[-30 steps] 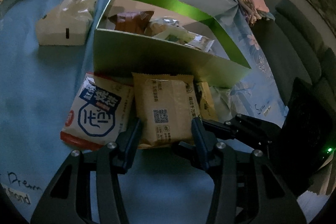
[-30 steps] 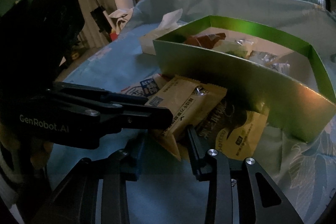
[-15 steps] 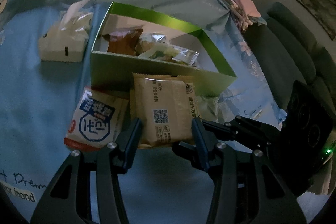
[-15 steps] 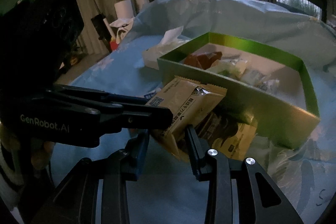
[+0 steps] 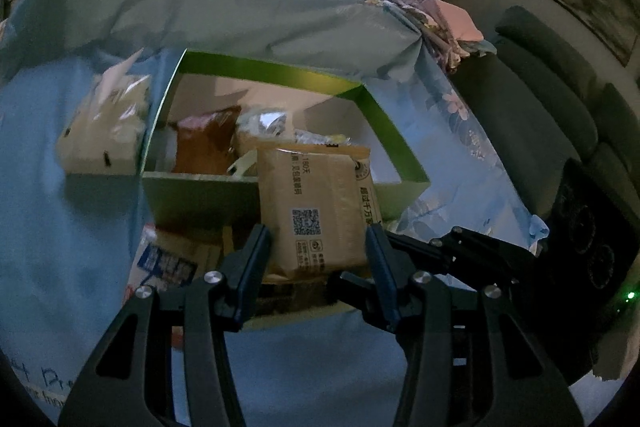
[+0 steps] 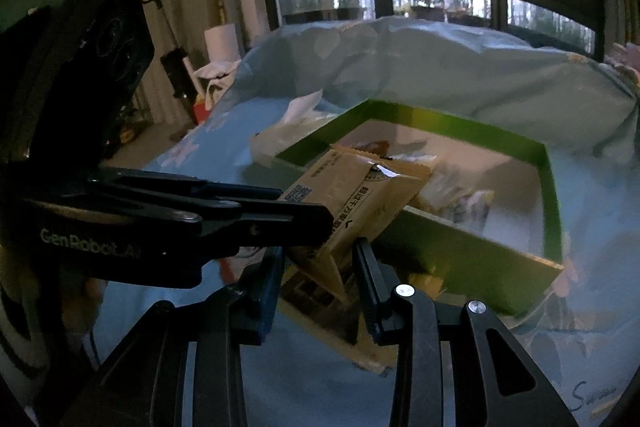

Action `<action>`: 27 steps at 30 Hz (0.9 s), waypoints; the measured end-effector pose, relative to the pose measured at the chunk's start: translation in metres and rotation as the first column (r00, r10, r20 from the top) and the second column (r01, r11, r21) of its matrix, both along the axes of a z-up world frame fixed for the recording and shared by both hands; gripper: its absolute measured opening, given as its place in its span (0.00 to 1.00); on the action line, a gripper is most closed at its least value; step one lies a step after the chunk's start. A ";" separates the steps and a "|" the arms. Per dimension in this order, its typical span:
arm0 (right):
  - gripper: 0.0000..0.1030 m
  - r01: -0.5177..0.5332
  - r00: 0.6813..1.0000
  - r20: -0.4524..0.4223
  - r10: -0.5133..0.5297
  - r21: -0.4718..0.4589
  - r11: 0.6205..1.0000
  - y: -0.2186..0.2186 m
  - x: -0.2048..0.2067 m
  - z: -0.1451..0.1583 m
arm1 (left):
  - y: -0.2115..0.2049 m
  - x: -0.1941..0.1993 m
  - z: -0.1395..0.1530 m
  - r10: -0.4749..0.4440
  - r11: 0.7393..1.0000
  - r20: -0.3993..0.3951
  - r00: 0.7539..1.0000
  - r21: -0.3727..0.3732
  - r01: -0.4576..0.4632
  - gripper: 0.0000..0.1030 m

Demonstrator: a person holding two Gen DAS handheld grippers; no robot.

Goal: Organize snacks
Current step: 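Lift the tan packet with the left gripper and carry it over the green box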

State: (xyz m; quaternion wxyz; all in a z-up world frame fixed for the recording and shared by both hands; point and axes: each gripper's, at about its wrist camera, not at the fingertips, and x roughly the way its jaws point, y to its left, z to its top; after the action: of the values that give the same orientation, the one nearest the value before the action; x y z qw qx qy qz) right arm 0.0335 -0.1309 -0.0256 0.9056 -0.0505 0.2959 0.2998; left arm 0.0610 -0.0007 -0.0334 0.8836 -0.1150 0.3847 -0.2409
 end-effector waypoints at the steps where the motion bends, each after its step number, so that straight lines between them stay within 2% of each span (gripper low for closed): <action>1: 0.36 0.003 1.000 0.005 -0.003 0.005 1.000 -0.002 0.002 0.002 | -0.002 0.002 0.002 -0.001 1.000 0.004 1.000 0.002 0.001 0.48; 16: 0.33 0.070 0.994 0.082 -0.072 0.023 0.997 -0.017 0.037 0.023 | -0.024 0.051 0.023 -0.037 0.999 0.073 0.997 0.021 0.036 0.48; 27: 0.33 0.112 0.991 0.076 -0.114 0.033 0.993 -0.027 0.071 0.023 | -0.035 0.086 0.020 -0.038 0.999 0.099 0.994 0.022 0.036 0.48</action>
State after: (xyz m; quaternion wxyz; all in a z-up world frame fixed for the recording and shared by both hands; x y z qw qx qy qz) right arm 0.1049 -0.1582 -0.0027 0.9324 -0.0323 0.2587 0.2502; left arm 0.1470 -0.0362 -0.0136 0.8981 -0.0869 0.3446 -0.2590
